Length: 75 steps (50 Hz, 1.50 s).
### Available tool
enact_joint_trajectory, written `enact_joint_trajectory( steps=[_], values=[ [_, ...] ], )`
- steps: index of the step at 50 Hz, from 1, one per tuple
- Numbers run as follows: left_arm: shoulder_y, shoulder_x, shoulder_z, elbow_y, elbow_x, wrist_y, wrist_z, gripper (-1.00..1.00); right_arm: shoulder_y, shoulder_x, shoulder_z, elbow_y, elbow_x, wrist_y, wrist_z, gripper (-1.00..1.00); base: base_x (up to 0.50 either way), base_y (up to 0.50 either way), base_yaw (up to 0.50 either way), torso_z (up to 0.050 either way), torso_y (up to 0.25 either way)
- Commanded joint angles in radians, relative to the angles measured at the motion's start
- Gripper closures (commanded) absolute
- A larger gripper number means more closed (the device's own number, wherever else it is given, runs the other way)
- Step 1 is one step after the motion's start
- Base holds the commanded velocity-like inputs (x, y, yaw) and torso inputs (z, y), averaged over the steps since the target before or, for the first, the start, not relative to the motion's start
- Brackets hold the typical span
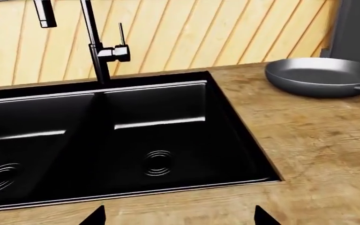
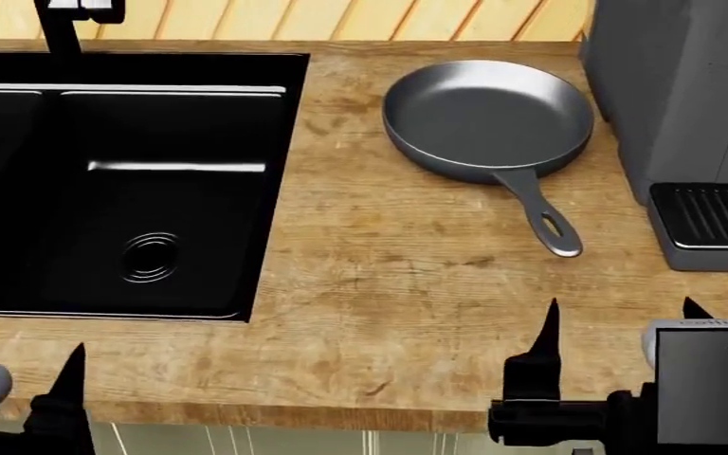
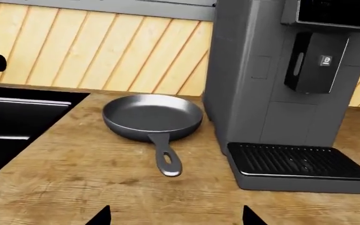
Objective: Pick the pan and sponge and place them into the sink. Then turn on the water.
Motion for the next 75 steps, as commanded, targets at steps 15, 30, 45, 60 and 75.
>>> enact_joint_trajectory(
  steps=[15, 30, 45, 60, 75],
  values=[
    [0.024, -0.02, -0.03, 0.008, -0.024, -0.001, 0.005, -1.0, -0.021, 0.007, 0.015, -0.019, 0.063, 0.072, 0.002, -1.0, 0.36, 0.0, 0.0, 0.0, 0.0],
    [0.032, -0.028, 0.0, -0.032, 0.001, 0.034, 0.017, -1.0, -0.02, 0.0, 0.006, -0.004, 0.075, 0.079, 0.007, -1.0, 0.25, 0.0, 0.0, 0.0, 0.0],
    [0.028, -0.031, -0.013, -0.029, -0.008, 0.036, 0.011, -1.0, 0.0, 0.012, 0.002, -0.01, 0.092, 0.104, 0.016, -1.0, 0.19, 0.0, 0.0, 0.0, 0.001],
    [0.023, -0.023, 0.009, -0.045, 0.005, 0.043, -0.003, -1.0, 0.025, 0.023, 0.0, -0.004, 0.138, 0.216, 0.047, -1.0, 0.15, 0.0, 0.0, 0.0, 0.0],
    [0.041, -0.046, 0.026, -0.046, 0.015, 0.065, 0.016, -1.0, 0.323, 0.026, -0.108, 0.237, 0.197, 0.464, 0.058, -1.0, 0.0, 0.0, 0.0, 0.0, 0.0]
  ],
)
